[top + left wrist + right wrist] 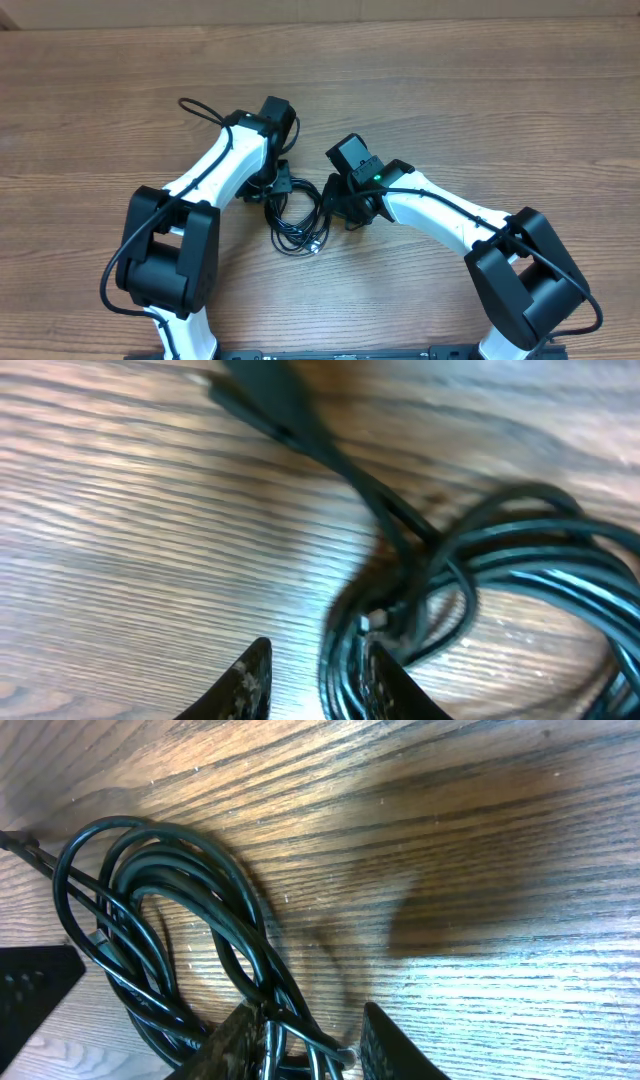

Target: Untangle cables

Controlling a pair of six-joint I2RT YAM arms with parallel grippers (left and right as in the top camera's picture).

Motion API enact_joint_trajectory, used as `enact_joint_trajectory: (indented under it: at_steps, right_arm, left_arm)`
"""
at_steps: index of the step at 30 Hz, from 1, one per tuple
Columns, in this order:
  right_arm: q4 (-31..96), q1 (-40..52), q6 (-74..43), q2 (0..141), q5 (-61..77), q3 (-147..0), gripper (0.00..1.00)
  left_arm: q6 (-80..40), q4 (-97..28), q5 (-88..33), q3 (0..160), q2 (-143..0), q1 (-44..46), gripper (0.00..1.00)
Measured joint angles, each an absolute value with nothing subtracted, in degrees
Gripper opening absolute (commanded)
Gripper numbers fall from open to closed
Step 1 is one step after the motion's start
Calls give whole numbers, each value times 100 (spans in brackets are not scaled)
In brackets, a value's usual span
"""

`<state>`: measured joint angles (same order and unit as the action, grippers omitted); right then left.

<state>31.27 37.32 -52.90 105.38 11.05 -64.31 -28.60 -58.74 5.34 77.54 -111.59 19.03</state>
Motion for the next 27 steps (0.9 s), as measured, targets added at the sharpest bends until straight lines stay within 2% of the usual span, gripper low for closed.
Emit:
enact_joint_trajectory:
  at_steps: [10, 18, 23, 27]
  right_arm:
    - [3129, 3734, -5288, 10538, 1103, -6431, 30]
    - [3129, 3732, -5290, 10538, 1100, -6431, 31]
    - [3127, 3732, -5288, 10538, 1094, -6431, 31]
    - [3131, 3732, -5286, 10538, 1094, -6431, 31]
  left_arm:
    - [-3013, -5695, 580, 7754, -11163, 1828, 18]
    - [-3017, -5148, 311, 7585, -11166, 1879, 17]
    - [-3083, -4890, 207, 7332, -11168, 1916, 4]
    - [-3118, -4834, 123, 7310, -11166, 1914, 5]
